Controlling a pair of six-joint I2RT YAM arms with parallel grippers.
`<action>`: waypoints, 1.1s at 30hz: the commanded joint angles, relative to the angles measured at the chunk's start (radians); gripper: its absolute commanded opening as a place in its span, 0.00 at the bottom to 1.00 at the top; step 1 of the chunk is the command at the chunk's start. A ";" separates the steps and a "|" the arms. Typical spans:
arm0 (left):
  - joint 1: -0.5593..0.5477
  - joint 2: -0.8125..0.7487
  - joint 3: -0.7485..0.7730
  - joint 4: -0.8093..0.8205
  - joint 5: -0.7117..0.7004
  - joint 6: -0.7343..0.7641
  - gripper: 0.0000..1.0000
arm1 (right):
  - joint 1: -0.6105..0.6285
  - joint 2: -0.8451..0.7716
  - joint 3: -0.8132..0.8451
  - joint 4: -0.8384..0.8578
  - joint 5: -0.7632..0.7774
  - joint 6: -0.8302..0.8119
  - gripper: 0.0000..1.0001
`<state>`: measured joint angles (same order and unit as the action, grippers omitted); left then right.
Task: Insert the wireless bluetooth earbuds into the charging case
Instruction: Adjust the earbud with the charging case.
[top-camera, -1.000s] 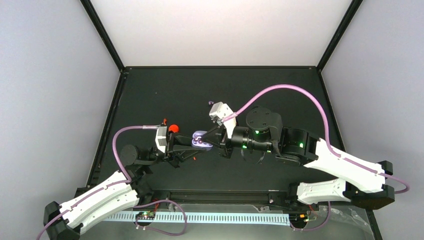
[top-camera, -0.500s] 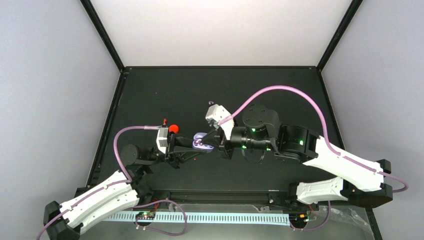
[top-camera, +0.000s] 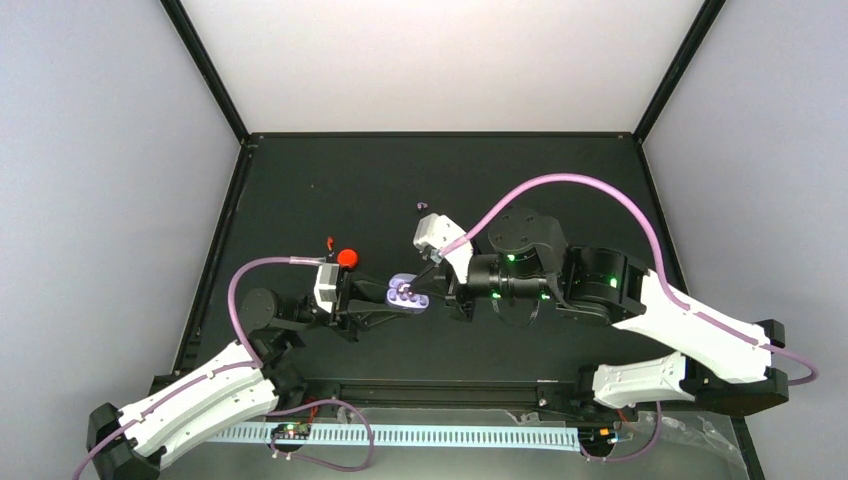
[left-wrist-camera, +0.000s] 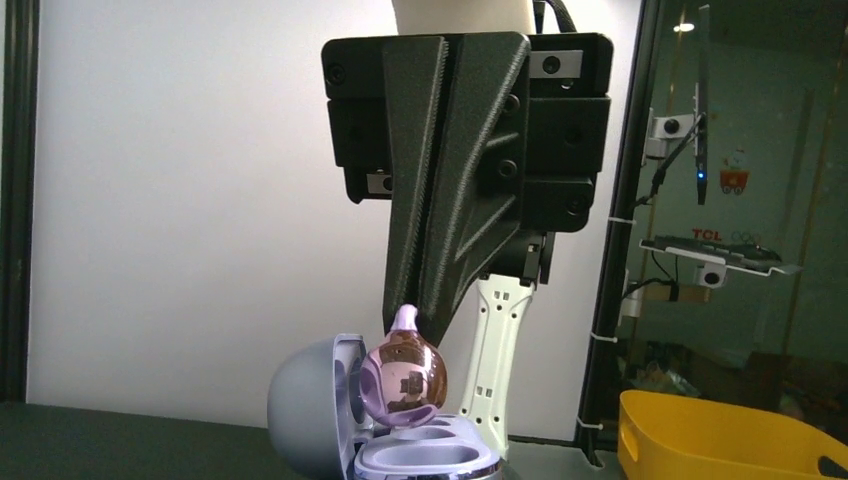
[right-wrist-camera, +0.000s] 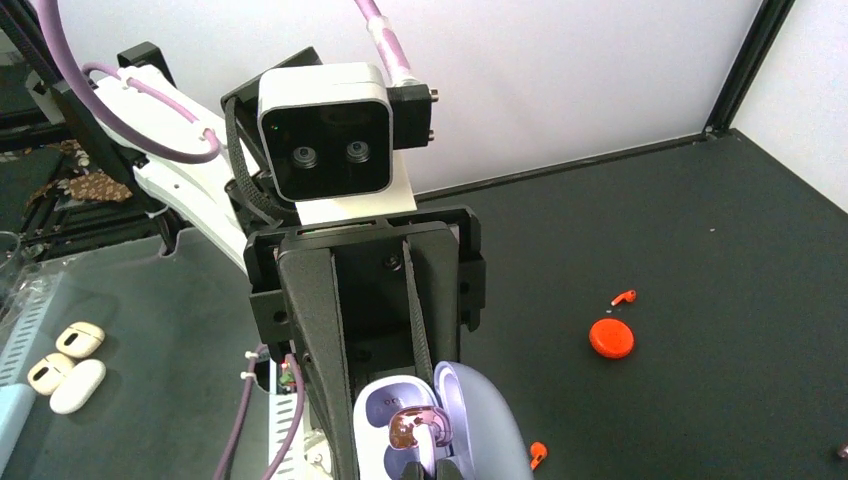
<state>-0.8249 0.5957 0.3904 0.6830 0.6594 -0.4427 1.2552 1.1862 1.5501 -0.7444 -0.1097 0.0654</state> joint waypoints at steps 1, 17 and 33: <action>0.002 -0.013 0.058 -0.003 0.046 0.061 0.02 | -0.002 -0.014 0.040 -0.033 -0.027 -0.006 0.01; 0.003 0.020 0.100 -0.064 0.094 0.116 0.02 | -0.003 0.021 0.103 -0.064 -0.104 -0.028 0.01; 0.002 0.011 0.102 -0.075 0.065 0.114 0.02 | -0.003 0.046 0.085 -0.071 -0.055 -0.041 0.01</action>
<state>-0.8249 0.6151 0.4503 0.6003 0.7261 -0.3466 1.2552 1.2312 1.6268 -0.8021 -0.1921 0.0372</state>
